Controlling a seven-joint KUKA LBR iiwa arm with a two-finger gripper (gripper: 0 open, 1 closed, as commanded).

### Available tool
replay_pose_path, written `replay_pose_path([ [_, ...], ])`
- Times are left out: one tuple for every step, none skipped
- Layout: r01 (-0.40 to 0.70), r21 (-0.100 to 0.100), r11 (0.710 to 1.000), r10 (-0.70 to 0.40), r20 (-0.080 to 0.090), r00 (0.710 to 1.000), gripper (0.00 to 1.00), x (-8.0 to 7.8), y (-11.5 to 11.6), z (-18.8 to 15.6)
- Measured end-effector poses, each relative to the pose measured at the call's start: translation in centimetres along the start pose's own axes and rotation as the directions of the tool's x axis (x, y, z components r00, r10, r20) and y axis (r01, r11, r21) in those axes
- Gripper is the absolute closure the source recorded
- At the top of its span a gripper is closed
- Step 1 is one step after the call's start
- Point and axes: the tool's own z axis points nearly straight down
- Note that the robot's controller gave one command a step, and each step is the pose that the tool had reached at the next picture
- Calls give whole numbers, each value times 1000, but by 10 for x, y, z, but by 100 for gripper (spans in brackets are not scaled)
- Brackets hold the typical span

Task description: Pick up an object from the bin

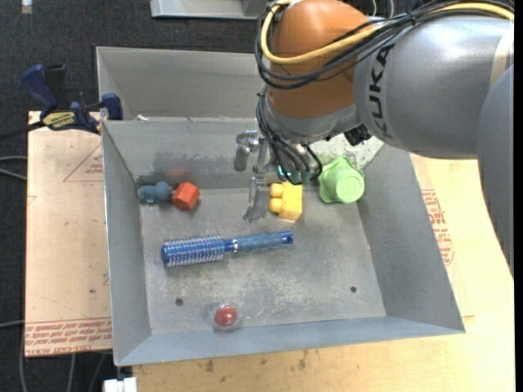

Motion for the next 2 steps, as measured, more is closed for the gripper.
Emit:
replay_pose_path([
  [646,1,763,-646,3,763,0,39,22,130],
  [644,4,765,-645,8,765,100,36,21,126],
])
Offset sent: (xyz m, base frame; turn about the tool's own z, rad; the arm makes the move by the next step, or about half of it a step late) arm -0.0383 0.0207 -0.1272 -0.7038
